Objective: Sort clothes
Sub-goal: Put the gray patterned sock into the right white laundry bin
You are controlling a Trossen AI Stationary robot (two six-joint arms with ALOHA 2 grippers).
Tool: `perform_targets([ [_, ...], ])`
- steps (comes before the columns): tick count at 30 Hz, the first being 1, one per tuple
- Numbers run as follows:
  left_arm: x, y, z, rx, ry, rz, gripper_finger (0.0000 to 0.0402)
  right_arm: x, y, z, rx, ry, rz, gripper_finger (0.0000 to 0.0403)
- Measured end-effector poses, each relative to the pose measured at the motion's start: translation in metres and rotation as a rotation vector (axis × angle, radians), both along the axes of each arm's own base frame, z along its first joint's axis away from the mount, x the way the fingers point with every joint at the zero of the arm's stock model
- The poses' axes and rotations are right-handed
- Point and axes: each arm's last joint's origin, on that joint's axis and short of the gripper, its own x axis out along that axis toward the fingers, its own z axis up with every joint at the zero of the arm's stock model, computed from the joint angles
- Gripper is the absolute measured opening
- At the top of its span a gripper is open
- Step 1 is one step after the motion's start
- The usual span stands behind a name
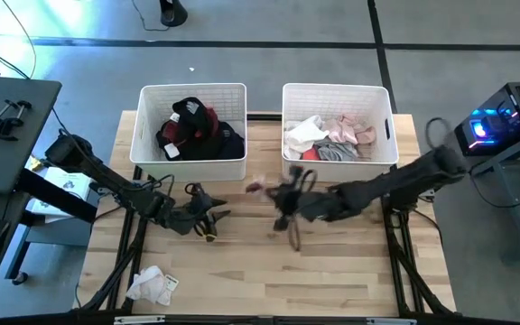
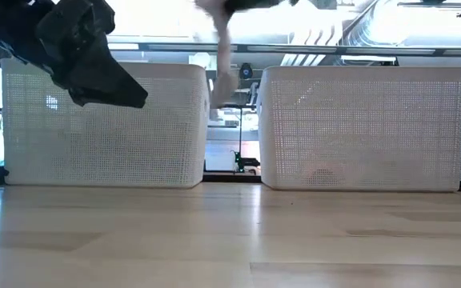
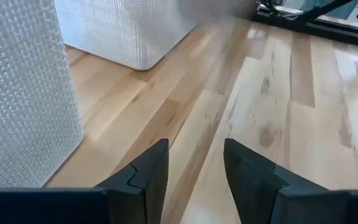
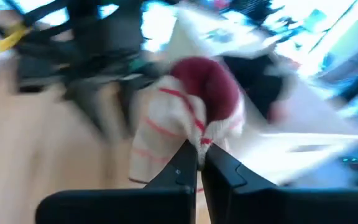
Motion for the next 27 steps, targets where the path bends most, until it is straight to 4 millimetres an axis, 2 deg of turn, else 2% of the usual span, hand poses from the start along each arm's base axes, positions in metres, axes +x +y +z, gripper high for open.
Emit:
perform_targets([
  [3,0.0,0.0,-0.001,0.002,0.005,-0.001,0.0144,-0.026,-0.015,0.033,-0.1,-0.037,-0.142,0.0003],
  [6,0.0,0.0,0.0,0.002,0.005,-0.001,0.0144,-0.051,-0.039,0.059,-0.201,-0.043,-0.307,0.0002],
  [8,0.0,0.0,0.0,0.003,0.005,-0.002,0.0144,-0.067,-0.057,0.071,-0.231,-0.025,-0.397,0.0002],
  [11,0.0,0.0,0.0,0.006,0.007,-0.004,0.0144,-0.088,-0.088,0.077,-0.215,0.017,-0.507,0.0002],
  [15,0.0,0.0,-0.001,0.007,0.008,-0.004,0.0144,-0.115,-0.129,0.074,-0.148,0.098,-0.67,0.0002],
  [19,0.0,0.0,-0.001,0.007,0.008,-0.005,0.0144,-0.131,-0.164,0.059,0.062,0.211,-0.699,0.0003],
  [24,0.0,0.0,-0.001,0.006,0.007,-0.004,0.0144,-0.141,-0.191,0.036,0.36,0.36,-0.694,0.0032],
  [27,0.0,0.0,-0.001,0.003,0.006,-0.002,0.0144,-0.142,-0.202,0.028,0.448,0.393,-0.69,0.005],
])
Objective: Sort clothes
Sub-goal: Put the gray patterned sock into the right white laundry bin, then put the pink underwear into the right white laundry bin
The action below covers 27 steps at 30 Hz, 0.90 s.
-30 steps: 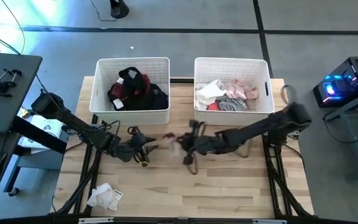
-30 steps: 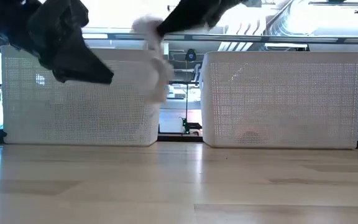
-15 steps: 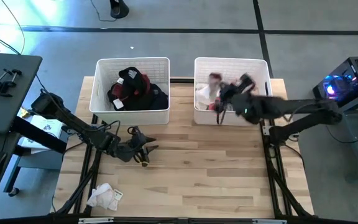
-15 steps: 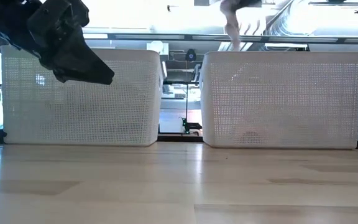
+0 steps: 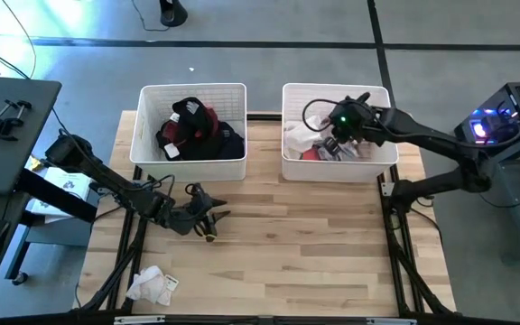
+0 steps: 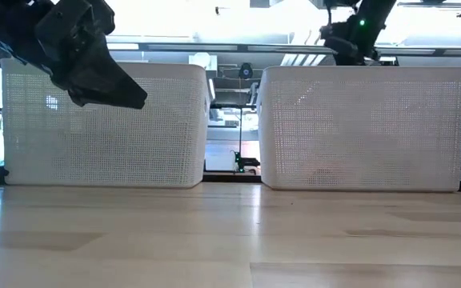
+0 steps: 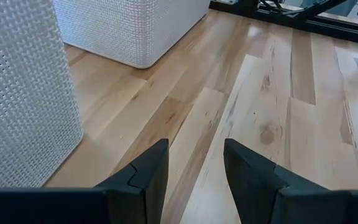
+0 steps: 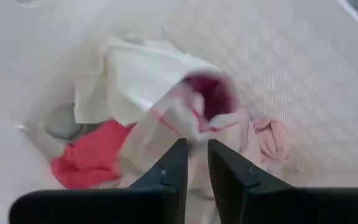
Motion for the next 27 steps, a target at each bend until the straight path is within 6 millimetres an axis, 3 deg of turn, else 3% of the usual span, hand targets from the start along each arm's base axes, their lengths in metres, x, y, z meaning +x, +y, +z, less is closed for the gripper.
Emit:
perform_targets([
  [13,0.0,0.0,0.0,-0.002,-0.002,0.0,0.0144,0.009,-0.012,-0.013,0.031,0.06,0.003,0.0063],
  [21,0.0,0.0,0.0,-0.003,-0.002,0.001,0.0144,0.019,-0.017,-0.024,0.038,0.107,0.033,0.0142],
  [24,0.0,0.0,0.0,-0.003,-0.002,0.0,0.0144,0.024,-0.016,-0.019,-0.031,0.075,0.062,0.0162],
  [27,0.0,0.0,0.0,-0.003,-0.002,0.0,0.0144,0.033,-0.002,-0.005,-0.143,-0.002,0.118,0.0164],
])
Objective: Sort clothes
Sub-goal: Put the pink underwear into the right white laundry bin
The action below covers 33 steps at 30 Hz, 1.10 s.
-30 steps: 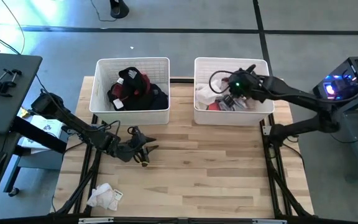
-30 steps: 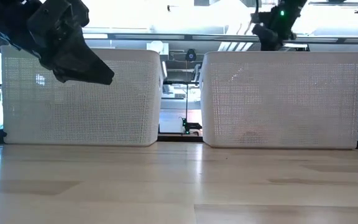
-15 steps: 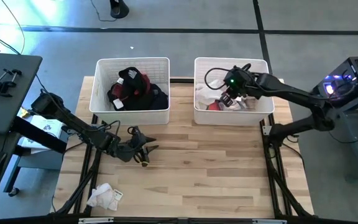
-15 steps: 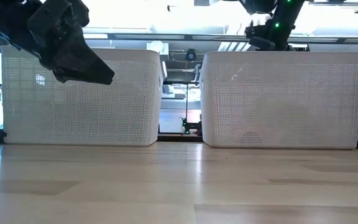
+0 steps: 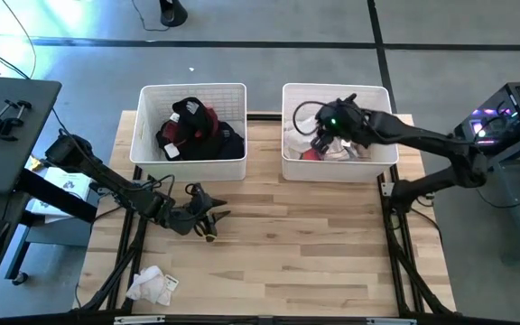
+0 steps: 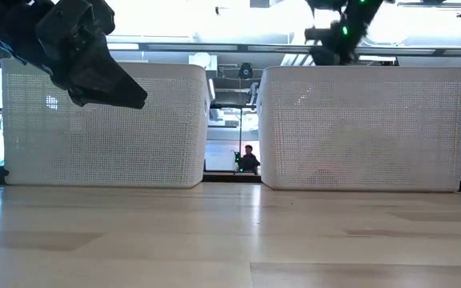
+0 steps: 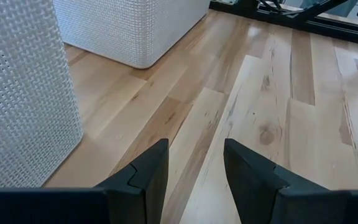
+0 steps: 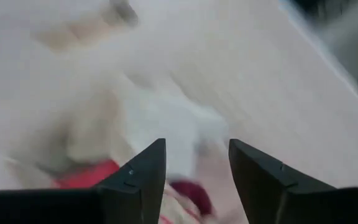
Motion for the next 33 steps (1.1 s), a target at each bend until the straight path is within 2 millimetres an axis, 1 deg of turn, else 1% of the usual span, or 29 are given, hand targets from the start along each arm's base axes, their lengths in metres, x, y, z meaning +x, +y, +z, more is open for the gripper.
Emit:
perform_targets([
  [3,0.0,0.0,0.0,0.001,0.0,0.0,0.0144,0.012,0.025,0.015,-0.071,-0.116,0.134,0.0165],
  [7,0.0,0.0,0.001,0.019,0.002,-0.011,0.0144,0.029,0.073,0.03,-0.13,-0.253,0.35,0.0165],
  [11,0.002,-0.001,0.003,0.059,-0.006,-0.037,0.0144,0.04,0.124,0.036,-0.146,-0.339,0.559,0.0165],
  [13,0.003,-0.002,0.006,0.1,-0.018,-0.063,0.0144,0.044,0.146,0.032,-0.129,-0.346,0.631,0.0165],
  [17,0.008,-0.005,0.014,0.215,-0.051,-0.163,0.0144,0.055,0.181,0.014,-0.072,-0.315,0.695,0.0165],
  [19,0.01,-0.009,0.02,0.258,-0.041,-0.29,0.0144,0.063,0.197,0.0,-0.056,-0.283,0.705,0.0165],
  [22,0.018,-0.018,0.035,0.242,0.017,-0.471,0.0144,0.077,0.217,-0.025,-0.068,-0.24,0.696,0.0165],
  [25,0.022,-0.022,0.052,0.236,0.195,-0.524,0.0144,0.092,0.231,-0.049,-0.148,-0.203,0.643,0.0165],
  [29,0.014,-0.021,0.065,0.178,0.488,-0.465,0.0133,0.105,0.24,-0.076,-0.282,-0.131,0.572,0.0165],
  [31,0.007,-0.023,0.066,0.069,0.602,-0.428,0.0126,0.107,0.241,-0.084,-0.315,-0.105,0.548,0.0165],
  [33,-0.002,-0.027,0.06,-0.088,0.709,-0.396,0.0119,0.107,0.241,-0.085,-0.32,-0.108,0.526,0.0165],
])
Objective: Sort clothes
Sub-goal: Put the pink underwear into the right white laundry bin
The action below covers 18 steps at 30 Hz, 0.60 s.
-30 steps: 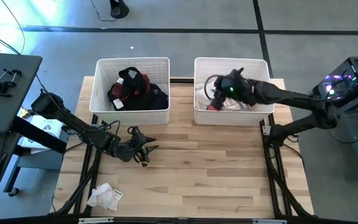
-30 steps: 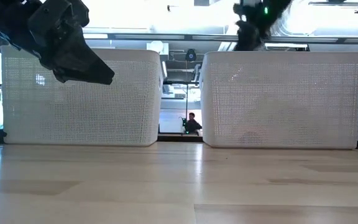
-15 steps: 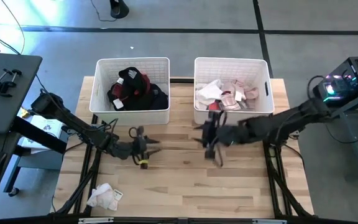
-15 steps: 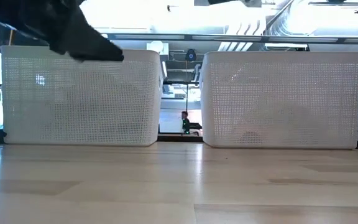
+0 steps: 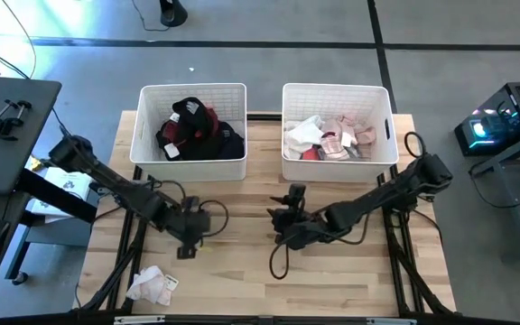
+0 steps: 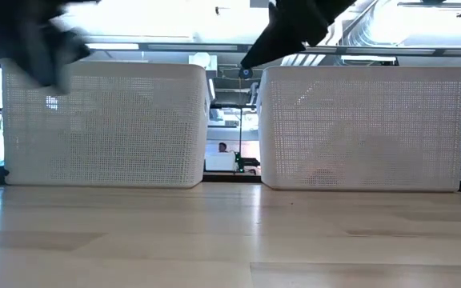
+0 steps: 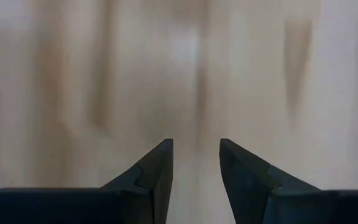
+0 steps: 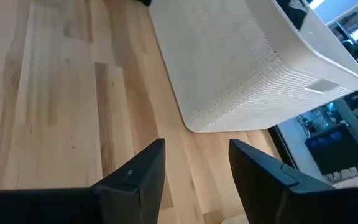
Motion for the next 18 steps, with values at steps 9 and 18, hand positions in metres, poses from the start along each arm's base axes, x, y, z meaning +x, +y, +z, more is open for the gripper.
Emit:
perform_targets([
  [9,-0.043,-0.044,-0.029,-0.292,0.381,0.245,0.0101,0.001,0.0,0.001,-0.013,-0.002,0.009,0.0165],
  [18,-0.07,-0.082,-0.038,-0.45,0.558,0.456,0.0097,0.007,-0.006,0.006,-0.082,-0.001,0.045,0.0165],
])
